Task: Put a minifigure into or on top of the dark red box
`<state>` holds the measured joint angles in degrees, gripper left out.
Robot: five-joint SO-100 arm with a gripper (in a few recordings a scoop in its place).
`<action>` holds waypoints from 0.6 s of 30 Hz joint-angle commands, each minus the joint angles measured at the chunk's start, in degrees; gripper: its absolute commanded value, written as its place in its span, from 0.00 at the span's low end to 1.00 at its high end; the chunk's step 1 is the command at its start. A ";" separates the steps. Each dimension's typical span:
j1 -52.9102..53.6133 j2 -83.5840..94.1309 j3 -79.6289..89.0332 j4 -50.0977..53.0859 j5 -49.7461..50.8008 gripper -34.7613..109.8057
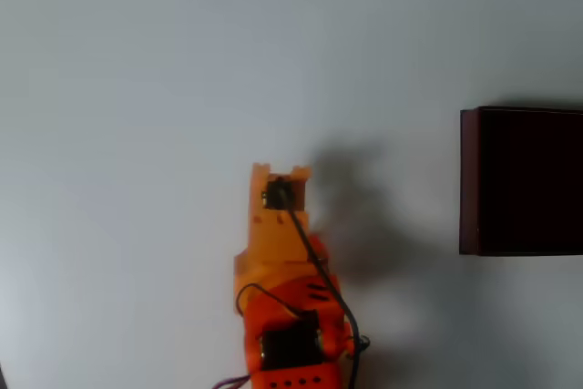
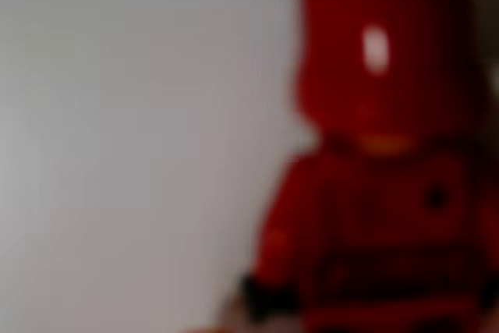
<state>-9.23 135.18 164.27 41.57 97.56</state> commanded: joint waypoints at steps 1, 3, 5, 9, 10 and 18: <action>-0.97 0.35 0.18 -0.09 0.35 0.35; -0.97 0.53 0.35 -0.18 0.35 0.33; -0.97 0.70 0.53 -0.44 0.35 0.32; -0.79 1.58 1.32 -1.05 0.35 0.31; -0.79 1.76 1.49 -1.23 0.35 0.30; -0.35 2.37 2.02 -1.85 -0.09 0.27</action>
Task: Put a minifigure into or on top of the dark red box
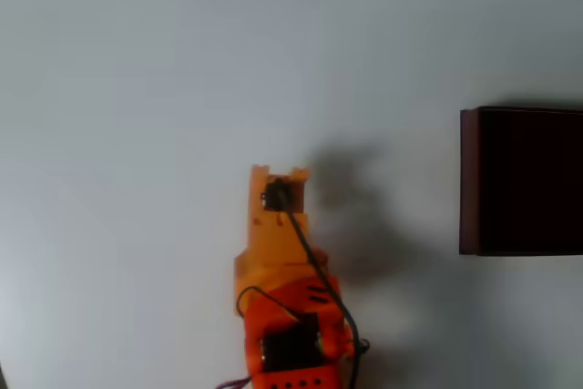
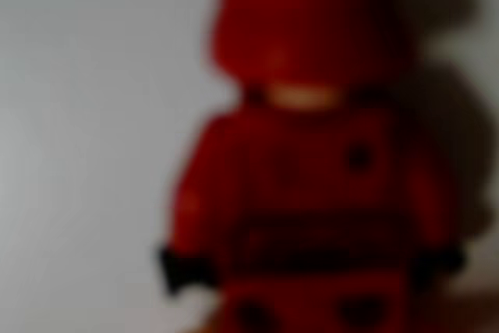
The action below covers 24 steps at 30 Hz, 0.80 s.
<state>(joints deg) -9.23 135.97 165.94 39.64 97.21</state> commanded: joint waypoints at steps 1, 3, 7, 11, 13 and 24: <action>-0.35 1.67 0.35 0.09 0.18 0.27; 0.00 2.55 0.09 0.62 -0.88 0.26; 1.67 8.44 -3.60 8.96 -5.19 0.26; 5.63 15.82 -9.05 18.37 -13.97 0.26; 7.73 19.16 -11.34 22.15 -18.11 0.26; 20.74 17.49 -32.17 35.42 -41.31 0.25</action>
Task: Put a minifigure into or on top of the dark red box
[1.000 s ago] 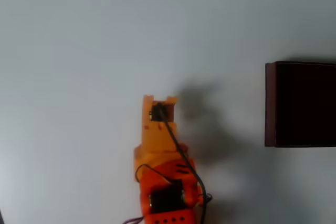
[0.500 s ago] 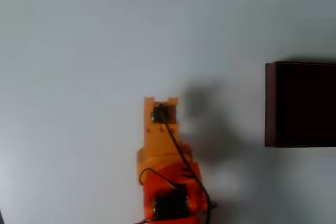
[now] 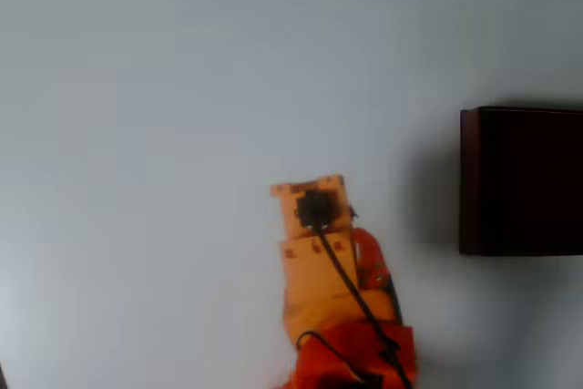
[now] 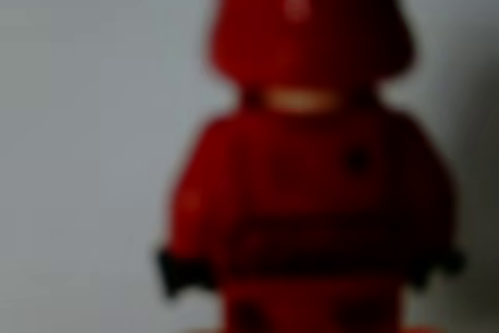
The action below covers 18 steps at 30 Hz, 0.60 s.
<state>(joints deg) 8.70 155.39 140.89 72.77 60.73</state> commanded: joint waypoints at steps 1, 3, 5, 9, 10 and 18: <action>3.78 -4.22 -9.67 2.72 -6.94 0.25; 6.06 -8.88 -14.59 3.87 -10.55 0.25; 8.53 -13.27 -18.72 4.39 -13.45 0.24; 14.24 -21.36 -25.66 4.92 -18.02 0.24; 15.73 -24.08 -27.42 5.10 -19.07 0.24; 25.31 -47.46 -40.87 1.85 -27.33 0.24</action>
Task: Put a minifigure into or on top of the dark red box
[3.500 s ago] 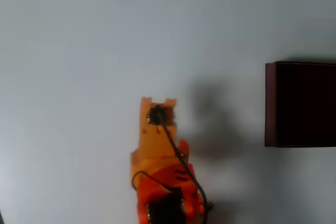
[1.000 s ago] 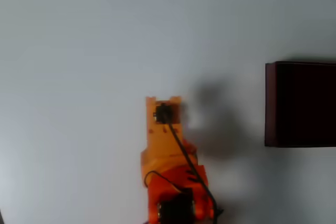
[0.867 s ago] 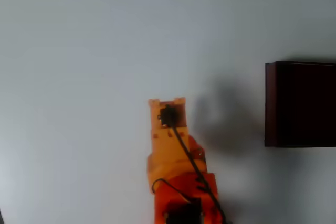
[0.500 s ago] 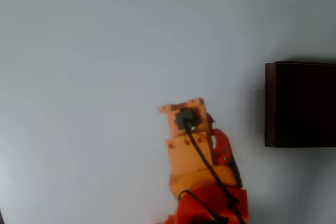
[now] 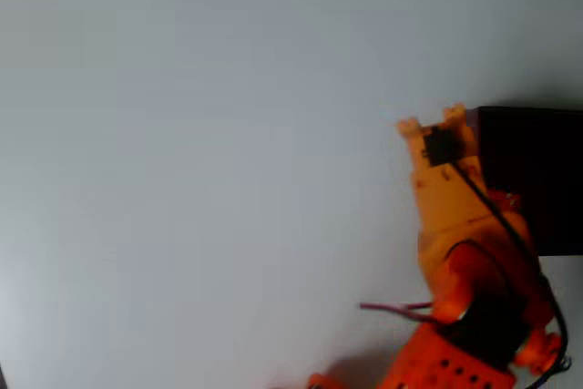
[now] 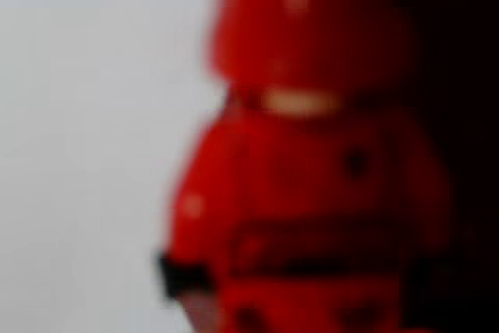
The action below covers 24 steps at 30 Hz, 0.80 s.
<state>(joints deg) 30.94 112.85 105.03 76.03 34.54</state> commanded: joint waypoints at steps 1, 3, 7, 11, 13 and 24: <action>3.87 -7.47 -6.33 -1.93 -1.76 0.24; 5.10 -13.01 -9.76 -2.55 -2.72 0.24; 7.47 -25.66 -20.30 -1.05 -4.13 0.24; 9.76 -35.95 -30.59 2.20 -5.01 0.24; 10.46 -38.67 -33.40 2.37 -5.54 0.24; 11.16 -43.51 -39.81 8.26 -4.57 0.40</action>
<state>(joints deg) 42.01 67.41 66.09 83.67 29.79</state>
